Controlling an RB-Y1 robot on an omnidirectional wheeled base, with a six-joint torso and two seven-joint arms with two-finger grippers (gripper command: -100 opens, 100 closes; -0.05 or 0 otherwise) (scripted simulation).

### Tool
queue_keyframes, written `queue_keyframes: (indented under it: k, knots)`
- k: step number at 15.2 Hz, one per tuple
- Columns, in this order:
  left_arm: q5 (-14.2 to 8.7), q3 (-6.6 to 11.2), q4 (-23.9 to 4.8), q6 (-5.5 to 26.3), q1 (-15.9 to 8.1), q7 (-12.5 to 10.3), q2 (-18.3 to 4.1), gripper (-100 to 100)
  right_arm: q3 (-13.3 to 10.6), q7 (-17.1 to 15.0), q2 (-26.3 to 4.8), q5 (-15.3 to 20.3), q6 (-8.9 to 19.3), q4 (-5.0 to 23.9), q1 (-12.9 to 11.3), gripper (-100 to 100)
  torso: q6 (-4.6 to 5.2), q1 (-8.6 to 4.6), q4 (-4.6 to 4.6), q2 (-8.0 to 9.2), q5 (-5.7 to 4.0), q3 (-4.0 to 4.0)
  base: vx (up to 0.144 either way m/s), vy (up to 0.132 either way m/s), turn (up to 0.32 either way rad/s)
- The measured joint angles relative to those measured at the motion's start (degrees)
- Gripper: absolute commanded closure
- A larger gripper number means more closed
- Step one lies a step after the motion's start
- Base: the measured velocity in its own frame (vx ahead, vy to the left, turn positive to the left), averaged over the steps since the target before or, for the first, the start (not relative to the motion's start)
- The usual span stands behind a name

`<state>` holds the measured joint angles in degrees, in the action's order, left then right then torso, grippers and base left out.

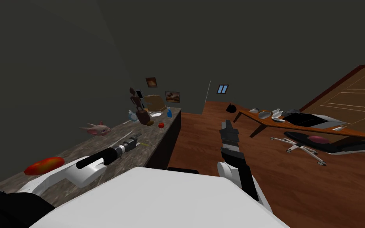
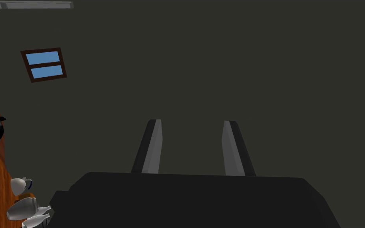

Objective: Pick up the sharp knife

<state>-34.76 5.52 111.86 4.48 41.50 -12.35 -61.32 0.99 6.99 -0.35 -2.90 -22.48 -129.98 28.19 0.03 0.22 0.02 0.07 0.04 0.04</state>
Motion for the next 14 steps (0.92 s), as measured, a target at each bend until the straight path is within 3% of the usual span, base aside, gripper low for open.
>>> queue_keyframes:
  k: [6, 14]
  knots:
    - [-5.01, 0.76, -2.10, 4.15, 2.02, -1.72, -5.54, -100, 0.00, 0.00, 0.00, 0.00, 0.00, 0.00, 0.01, 0, -0.02, -0.21, -0.05, -0.23, -0.04, -0.13, 0.010, -0.016, -0.052]
    - [-5.95, 0.47, -2.92, 4.87, 1.84, -1.99, -6.59, -100, 0.00, 0.00, 0.00, 0.00, 0.00, 0.00, 0.02, 0, -0.04, -0.15, -0.04, -0.19, -0.03, -0.11, 0.001, -0.002, -0.005]
